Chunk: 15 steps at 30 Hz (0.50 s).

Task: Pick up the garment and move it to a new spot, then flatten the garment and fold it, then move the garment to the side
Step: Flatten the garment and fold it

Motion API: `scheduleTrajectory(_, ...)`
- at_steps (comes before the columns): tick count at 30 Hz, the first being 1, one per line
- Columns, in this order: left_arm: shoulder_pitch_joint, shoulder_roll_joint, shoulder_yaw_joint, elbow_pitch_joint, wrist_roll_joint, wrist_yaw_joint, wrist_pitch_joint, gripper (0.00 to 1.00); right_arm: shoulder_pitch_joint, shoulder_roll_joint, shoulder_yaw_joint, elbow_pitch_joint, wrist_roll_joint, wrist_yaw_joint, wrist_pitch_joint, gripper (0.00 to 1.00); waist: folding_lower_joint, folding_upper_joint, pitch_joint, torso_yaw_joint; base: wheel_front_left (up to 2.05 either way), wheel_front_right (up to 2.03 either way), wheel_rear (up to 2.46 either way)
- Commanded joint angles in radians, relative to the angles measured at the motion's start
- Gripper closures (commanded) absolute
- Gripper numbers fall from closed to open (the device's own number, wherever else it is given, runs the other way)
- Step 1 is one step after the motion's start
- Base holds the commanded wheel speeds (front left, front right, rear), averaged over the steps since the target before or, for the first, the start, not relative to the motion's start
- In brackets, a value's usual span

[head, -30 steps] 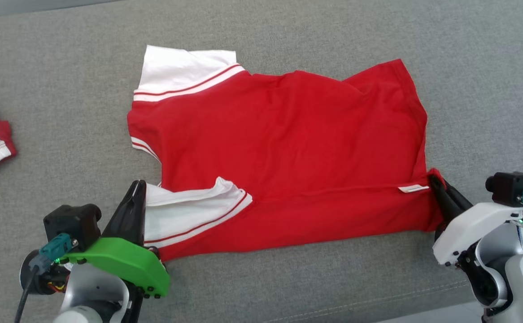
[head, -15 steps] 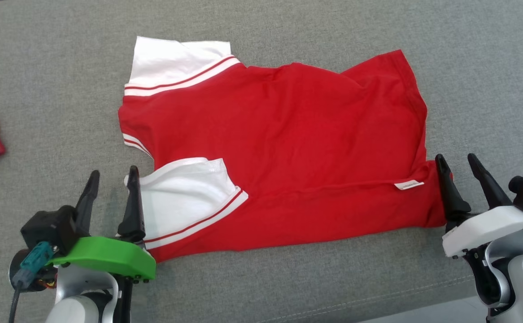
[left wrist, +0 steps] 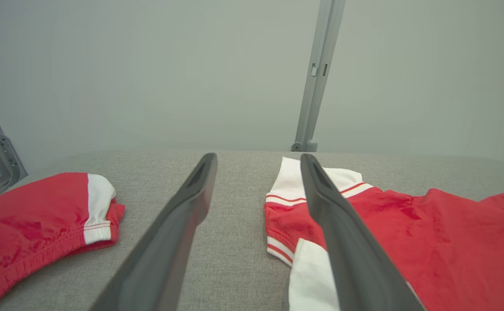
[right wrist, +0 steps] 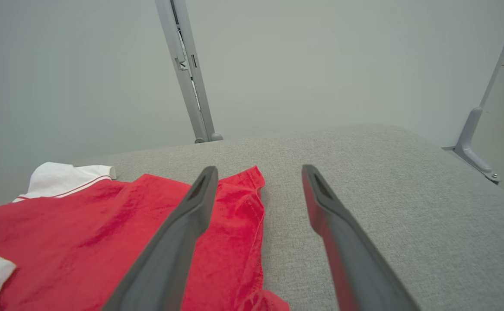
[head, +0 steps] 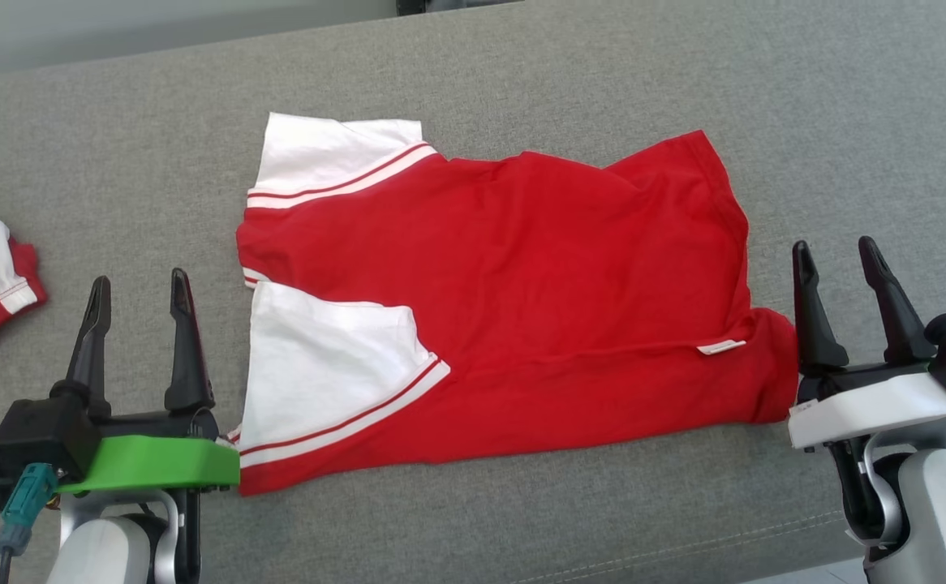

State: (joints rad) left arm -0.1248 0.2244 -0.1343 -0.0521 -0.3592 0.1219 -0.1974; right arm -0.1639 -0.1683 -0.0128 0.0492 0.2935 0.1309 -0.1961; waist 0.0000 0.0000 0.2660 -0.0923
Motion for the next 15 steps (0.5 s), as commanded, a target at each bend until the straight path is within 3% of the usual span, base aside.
scheduleTrajectory(1, -0.004, 0.011, 0.001, 0.010, 0.007, -0.007, -0.006, 0.00, 0.001, 0.003, 0.006, 0.005, -0.008, 0.000, -0.007, 0.00, 0.0000, 0.0000, -0.012, 0.003, 0.00, 0.00, 0.00)
scheduleTrajectory(15, 0.007, 0.016, -0.032, 0.052, -0.004, -0.021, 0.018, 0.00, 0.010, -0.004, 0.039, 0.046, -0.003, 0.000, 0.006, 0.00, 0.0000, 0.0000, -0.022, 0.016, 0.00, 0.00, 0.00)
